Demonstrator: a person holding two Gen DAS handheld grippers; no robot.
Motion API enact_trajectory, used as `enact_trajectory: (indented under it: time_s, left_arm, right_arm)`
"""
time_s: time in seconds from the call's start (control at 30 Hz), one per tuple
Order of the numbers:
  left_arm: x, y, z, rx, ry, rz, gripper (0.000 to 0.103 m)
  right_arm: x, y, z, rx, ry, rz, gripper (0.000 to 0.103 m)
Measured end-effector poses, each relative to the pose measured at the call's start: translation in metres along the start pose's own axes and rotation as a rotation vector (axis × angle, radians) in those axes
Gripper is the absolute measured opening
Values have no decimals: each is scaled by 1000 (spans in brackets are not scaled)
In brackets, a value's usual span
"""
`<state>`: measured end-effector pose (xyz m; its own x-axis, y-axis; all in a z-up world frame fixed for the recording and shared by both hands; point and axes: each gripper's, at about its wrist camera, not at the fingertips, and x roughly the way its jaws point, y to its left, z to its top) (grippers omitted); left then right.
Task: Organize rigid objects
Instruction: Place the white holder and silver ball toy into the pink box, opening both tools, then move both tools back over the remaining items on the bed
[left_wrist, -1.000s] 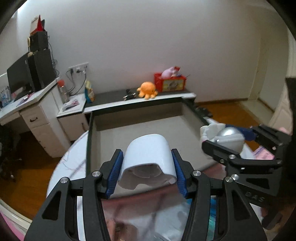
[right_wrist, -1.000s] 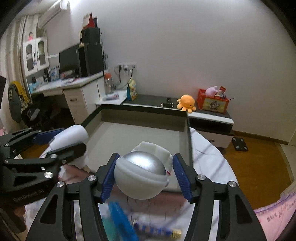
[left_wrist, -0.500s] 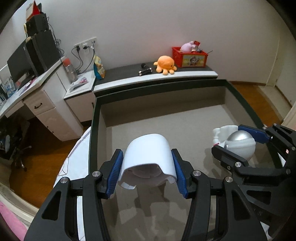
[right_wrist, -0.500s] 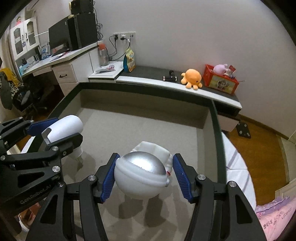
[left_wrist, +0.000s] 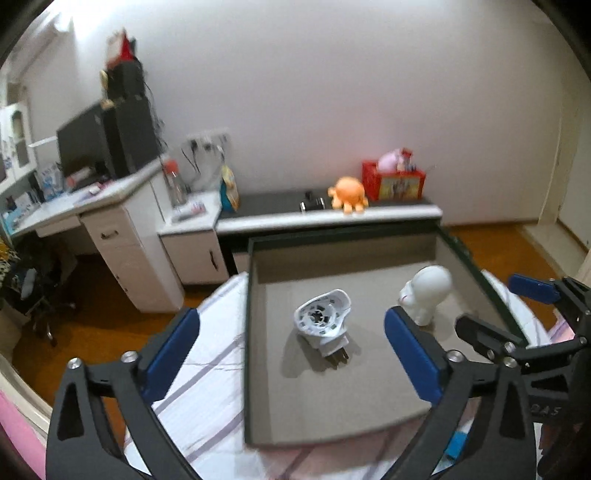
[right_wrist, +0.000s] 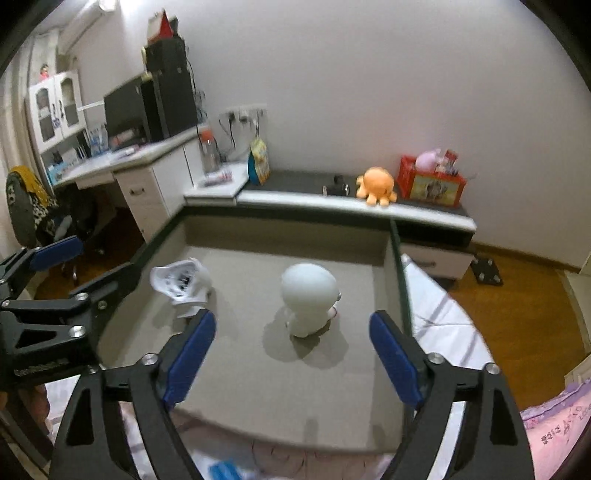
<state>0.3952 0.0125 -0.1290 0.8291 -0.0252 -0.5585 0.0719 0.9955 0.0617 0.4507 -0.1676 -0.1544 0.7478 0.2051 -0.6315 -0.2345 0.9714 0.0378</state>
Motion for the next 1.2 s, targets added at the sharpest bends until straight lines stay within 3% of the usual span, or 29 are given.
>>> enact_trajectory:
  time_s: [0.33,0.57,0.7,0.83,1.03,1.2]
  left_arm:
    - [-141,3,-48,-60,-258,9,103]
    - [-203,3,-95,-48,-342,51,103]
    - [-216,10,-116,-82,-346,21,103]
    - [-218,5,-126,-43,-318,27,103]
    - [-217,-2,-135,-25,-305,11,103]
    - [-206,-4,-150,-12,-250,4,103]
  right_arm:
    - [-118,25,-52,-35,-232,-38,103]
    - [-174,36,-107,-33,-356,-103,103]
    - [-199,36,-130,-15,-413,-115,103]
    - [-215,35,-144,-3,-439,-121,103]
    - [-221,34,-152,9,-426,-130,103]
    - [-212,29,-166,18,-379,-140,103]
